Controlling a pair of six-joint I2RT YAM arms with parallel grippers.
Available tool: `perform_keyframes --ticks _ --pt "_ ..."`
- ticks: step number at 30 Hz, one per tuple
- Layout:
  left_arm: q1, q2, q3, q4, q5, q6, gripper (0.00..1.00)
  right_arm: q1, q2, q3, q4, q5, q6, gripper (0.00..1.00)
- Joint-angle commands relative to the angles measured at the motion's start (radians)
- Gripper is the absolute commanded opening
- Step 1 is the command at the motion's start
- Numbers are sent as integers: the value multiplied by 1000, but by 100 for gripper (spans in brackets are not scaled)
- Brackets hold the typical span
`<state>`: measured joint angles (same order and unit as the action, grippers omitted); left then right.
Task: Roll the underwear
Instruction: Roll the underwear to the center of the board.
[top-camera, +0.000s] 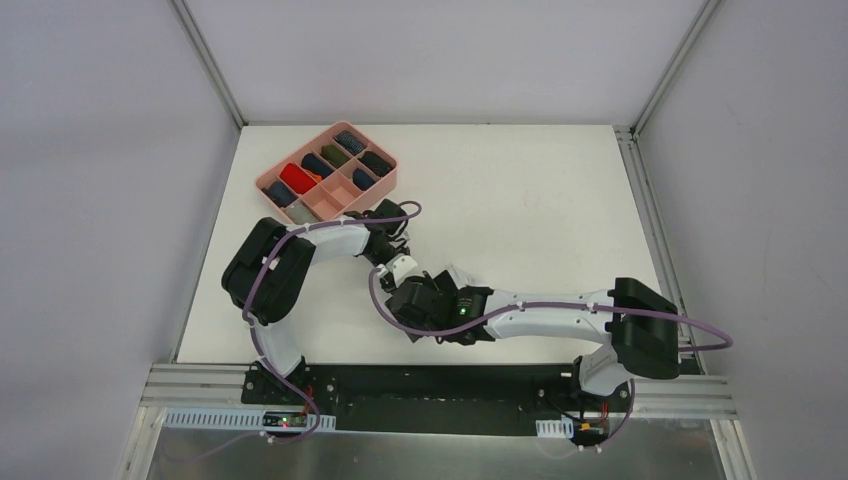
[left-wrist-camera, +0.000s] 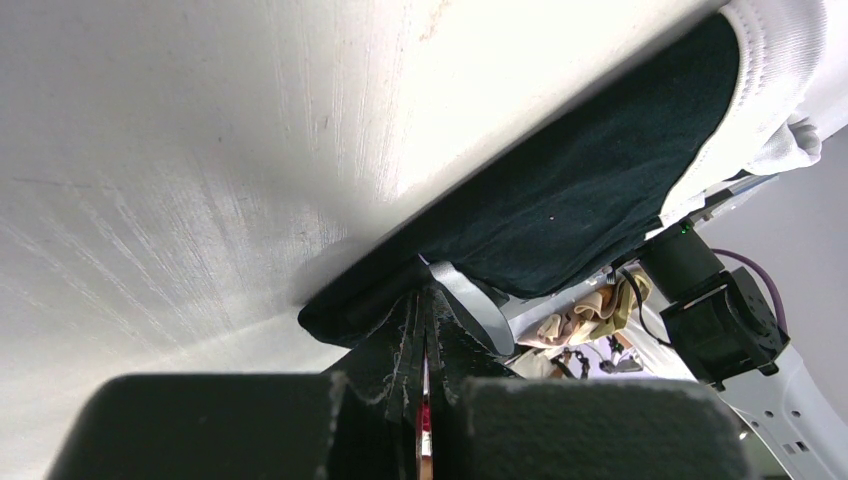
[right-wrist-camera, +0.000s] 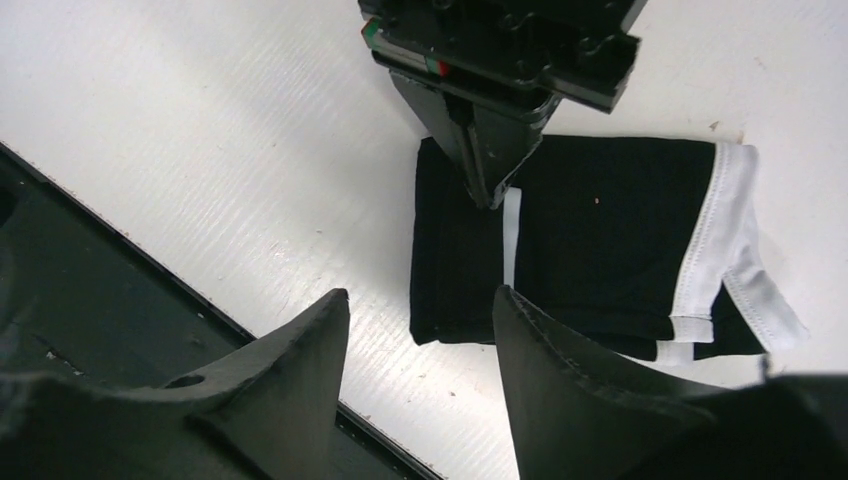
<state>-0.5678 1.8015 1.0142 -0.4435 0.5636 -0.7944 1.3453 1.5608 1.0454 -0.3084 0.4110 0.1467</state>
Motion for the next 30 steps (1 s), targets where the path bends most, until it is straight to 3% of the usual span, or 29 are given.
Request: perform_keyframes --ticks 1,20,24,27,28,30 --pt "6 -10 -14 -22 -76 38 0 5 17 -13 26 -47 41 55" --pt "6 -28 -33 -23 -75 35 0 -12 187 -96 68 -19 144 54" --pt "6 -37 -31 -23 -72 34 0 -12 204 -121 74 -16 172 34" --pt "8 -52 -29 -23 -62 32 0 -14 196 -143 91 -19 182 5" --pt "9 -59 -28 -23 -58 29 0 -14 189 -148 96 -21 183 0" --pt "12 -84 -27 -22 -42 22 0 -16 168 -155 108 -37 178 0"
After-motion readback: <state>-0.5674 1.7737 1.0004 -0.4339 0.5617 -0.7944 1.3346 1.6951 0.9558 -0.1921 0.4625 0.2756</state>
